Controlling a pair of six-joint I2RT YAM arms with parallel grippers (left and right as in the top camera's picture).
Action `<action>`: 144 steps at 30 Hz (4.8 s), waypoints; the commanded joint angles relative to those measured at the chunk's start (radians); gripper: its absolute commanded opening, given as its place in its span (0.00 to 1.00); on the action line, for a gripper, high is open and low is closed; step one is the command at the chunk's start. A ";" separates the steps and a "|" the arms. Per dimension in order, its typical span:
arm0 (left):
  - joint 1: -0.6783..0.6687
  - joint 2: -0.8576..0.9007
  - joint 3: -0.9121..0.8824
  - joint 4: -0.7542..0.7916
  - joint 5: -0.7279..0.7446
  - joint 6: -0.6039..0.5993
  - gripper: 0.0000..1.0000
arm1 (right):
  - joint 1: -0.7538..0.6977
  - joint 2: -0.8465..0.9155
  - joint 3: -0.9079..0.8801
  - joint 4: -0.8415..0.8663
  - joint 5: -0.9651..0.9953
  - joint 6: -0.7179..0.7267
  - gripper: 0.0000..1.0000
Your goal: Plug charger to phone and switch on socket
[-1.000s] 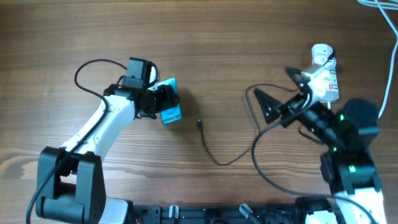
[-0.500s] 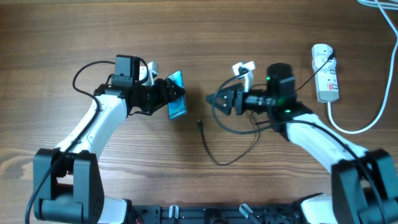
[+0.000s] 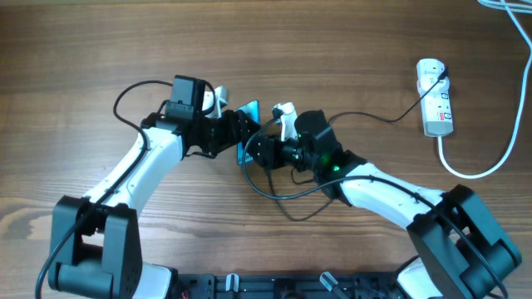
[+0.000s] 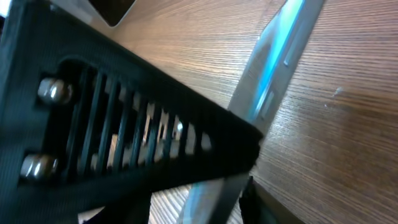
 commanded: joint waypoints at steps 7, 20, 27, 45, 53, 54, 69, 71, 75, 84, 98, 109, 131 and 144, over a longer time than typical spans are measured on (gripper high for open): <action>-0.008 -0.027 0.001 0.001 0.016 -0.010 0.86 | 0.008 0.013 0.014 0.007 0.066 0.080 0.04; 0.199 -0.150 0.001 0.528 0.758 0.012 0.84 | -0.191 0.002 0.014 0.626 -0.571 0.360 0.04; 0.199 -0.150 0.002 0.751 0.884 -0.170 0.75 | -0.192 0.004 0.014 0.682 -0.528 0.377 0.04; 0.159 -0.150 0.001 0.822 0.875 -0.231 0.67 | -0.192 0.004 0.014 0.686 -0.150 0.374 0.04; 0.205 -0.150 0.001 0.823 0.832 -0.231 0.63 | -0.192 0.004 0.014 0.678 -0.127 0.376 0.04; 0.205 -0.150 0.001 0.822 0.819 -0.231 0.45 | -0.192 0.004 0.014 0.658 -0.139 0.381 0.04; 0.205 -0.150 0.001 0.823 0.756 -0.231 0.22 | -0.130 0.004 0.014 0.404 -0.248 0.392 0.04; 0.205 -0.150 0.001 0.823 0.751 -0.231 0.12 | -0.122 0.004 0.014 0.373 -0.248 0.392 0.04; 0.205 -0.150 0.001 0.823 0.748 -0.231 0.06 | -0.121 0.004 0.014 0.315 -0.274 0.388 0.11; 0.213 -0.150 0.001 0.475 0.667 -0.183 0.04 | -0.309 0.004 0.014 0.315 -0.452 0.330 1.00; -0.045 -0.149 0.001 -0.385 0.314 -0.114 0.04 | -0.405 0.004 0.014 -0.320 0.196 0.192 1.00; -0.083 -0.150 0.001 -0.484 0.403 -0.384 0.04 | -0.405 0.004 0.014 -0.314 0.217 0.338 1.00; -0.230 -0.150 0.001 -0.496 0.492 -0.616 0.04 | -0.405 0.004 0.014 -0.315 0.217 1.062 1.00; -0.230 -0.150 0.001 -0.492 0.544 -0.646 0.04 | -0.405 0.004 0.014 -0.315 0.217 1.081 1.00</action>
